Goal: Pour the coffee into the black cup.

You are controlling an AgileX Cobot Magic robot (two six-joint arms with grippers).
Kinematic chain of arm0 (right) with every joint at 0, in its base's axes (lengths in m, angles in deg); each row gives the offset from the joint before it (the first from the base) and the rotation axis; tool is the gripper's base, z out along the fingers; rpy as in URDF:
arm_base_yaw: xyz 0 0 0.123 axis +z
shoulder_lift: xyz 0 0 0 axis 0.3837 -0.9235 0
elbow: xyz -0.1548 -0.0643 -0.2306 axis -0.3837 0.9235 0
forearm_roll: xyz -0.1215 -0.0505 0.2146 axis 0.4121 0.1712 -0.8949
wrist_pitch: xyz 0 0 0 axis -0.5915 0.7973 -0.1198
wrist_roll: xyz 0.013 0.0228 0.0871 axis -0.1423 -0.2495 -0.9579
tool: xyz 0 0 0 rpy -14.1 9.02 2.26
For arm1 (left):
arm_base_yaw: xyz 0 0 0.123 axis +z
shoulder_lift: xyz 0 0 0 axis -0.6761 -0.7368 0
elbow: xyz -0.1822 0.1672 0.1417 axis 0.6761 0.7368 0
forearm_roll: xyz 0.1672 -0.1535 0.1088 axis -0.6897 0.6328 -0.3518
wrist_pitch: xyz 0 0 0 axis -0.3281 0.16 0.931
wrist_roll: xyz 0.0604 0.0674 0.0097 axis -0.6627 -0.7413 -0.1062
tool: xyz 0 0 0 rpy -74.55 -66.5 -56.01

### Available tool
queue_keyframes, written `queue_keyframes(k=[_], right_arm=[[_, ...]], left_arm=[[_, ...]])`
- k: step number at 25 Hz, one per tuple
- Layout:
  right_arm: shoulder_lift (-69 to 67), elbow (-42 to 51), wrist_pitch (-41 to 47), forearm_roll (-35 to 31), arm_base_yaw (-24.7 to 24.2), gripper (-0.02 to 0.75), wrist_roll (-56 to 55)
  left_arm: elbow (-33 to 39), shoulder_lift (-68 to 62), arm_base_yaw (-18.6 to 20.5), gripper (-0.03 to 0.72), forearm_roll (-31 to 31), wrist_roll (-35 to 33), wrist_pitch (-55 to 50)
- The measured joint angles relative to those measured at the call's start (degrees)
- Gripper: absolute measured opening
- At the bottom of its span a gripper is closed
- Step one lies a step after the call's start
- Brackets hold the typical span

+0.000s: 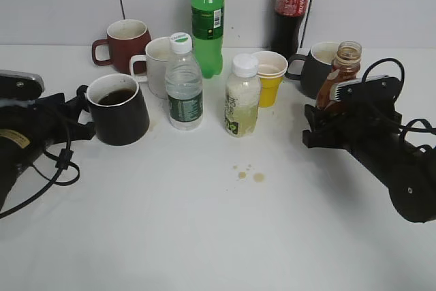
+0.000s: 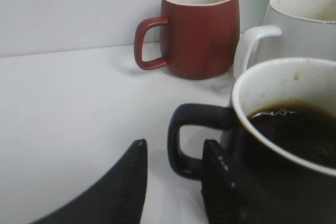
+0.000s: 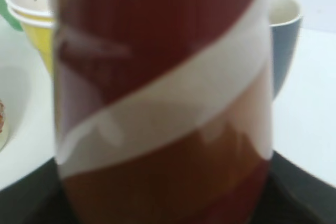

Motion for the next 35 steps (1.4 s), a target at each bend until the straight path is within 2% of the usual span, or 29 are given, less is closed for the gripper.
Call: queue_keyframes(k=[9,14,19,24,27,35], right_arm=[[-5.0,-4.8,4.4,3.3,0.0,0.506,-2.3],[-5.0,-4.8,8.7,2.8,0.0,0.604,-2.4],[-0.6,-4.8,18.8,1.9,0.0,0.619,-2.5],[8.8,-4.8,38.6,1.0,0.0,0.619,-2.5],[15.6,-4.7,51.5,1.0,0.0,0.613,-2.5],[34.4,-4.7,77.5,1.3,0.0,0.597,-2.5]], left_arm=[[7.6,6.1,0.0,0.277,0.0,0.0,0.2],[9.5,12.1,0.0,0.280,-0.2,0.0,-2.3],[9.5,21.5,0.0,0.280,-0.2,0.0,-16.9],[9.5,33.1,0.0,0.280,-0.2,3.2,-30.5],[8.0,41.1,0.0,0.280,-0.2,4.2,-44.5],[-0.1,59.0,0.0,0.281,-0.9,4.5,-79.8]])
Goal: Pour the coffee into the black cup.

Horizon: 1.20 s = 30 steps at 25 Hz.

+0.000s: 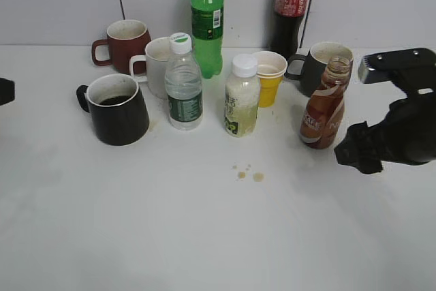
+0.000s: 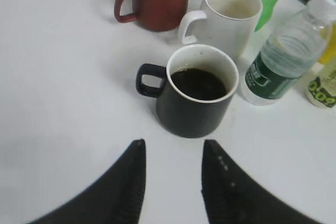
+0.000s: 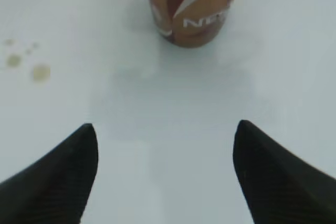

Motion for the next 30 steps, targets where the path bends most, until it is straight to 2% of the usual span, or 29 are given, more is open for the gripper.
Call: queue_keyframes(k=[9,14,22,30], right_arm=[[27.7,0.1,31.5,-0.3,0.0,0.596,0.0],[43.7,0.1,43.0,-0.2,0.0,0.596,-0.1],[64.7,0.7,50.8,4.9,0.0,0.596,-0.1],[77.0,5.6,53.1,5.8,0.0,0.594,0.0]], left_arm=[[-4.1,21.6,0.0,0.281,-1.9,-0.6,-28.6],[-5.0,31.3,0.0,0.281,-2.5,-0.6,-40.0],[-5.0,39.9,0.0,0.281,-2.5,-0.6,-52.6],[-3.1,40.6,0.0,0.281,-2.6,-3.2,-51.5]])
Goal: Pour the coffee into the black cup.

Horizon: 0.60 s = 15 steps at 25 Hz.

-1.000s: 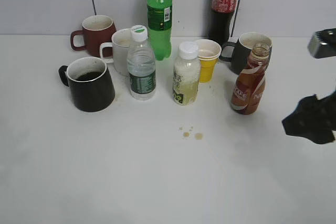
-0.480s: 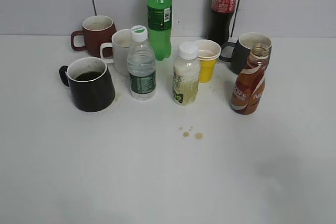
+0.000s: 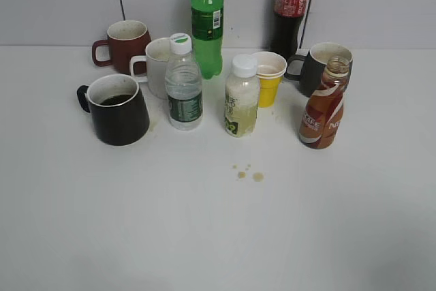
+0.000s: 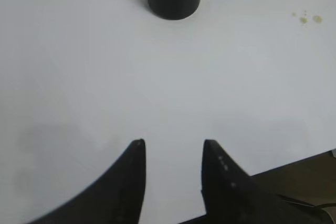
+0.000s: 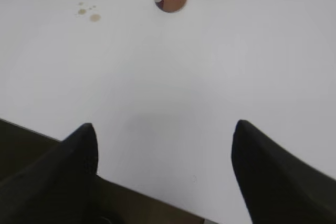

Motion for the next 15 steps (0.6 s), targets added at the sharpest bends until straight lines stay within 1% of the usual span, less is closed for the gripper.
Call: queue_keyframes(k=[4,15], right_arm=[[0.6,1.2,-1.8,0.0,0.0,0.594,0.0],[0.6,1.6,-3.0,0.0,0.0,0.593,-0.1]], left_arm=[[2.8,0.0,0.0,0.281,0.0,-0.3,1.3],[3.0,0.1,0.0,0.281,0.0,-0.4,1.9]])
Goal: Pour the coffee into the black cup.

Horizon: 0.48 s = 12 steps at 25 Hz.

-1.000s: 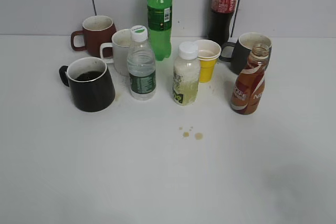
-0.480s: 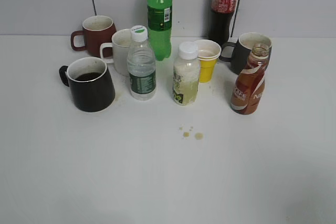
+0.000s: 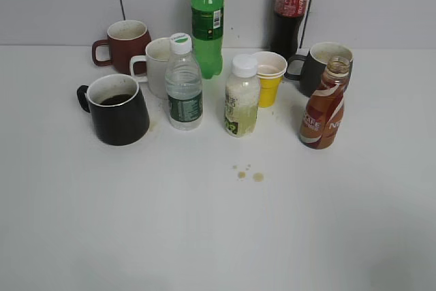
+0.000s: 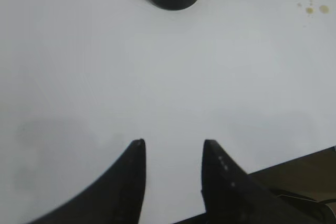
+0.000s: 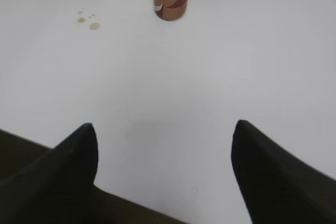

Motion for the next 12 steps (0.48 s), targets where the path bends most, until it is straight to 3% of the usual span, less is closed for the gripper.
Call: queue_keyframes(k=[12], right_arm=[[0.0,0.0,-0.1,0.0,-0.6,0.590,0.0]], left_arm=[[0.0,1.8,0.6,0.274,0.0,0.0,0.1]])
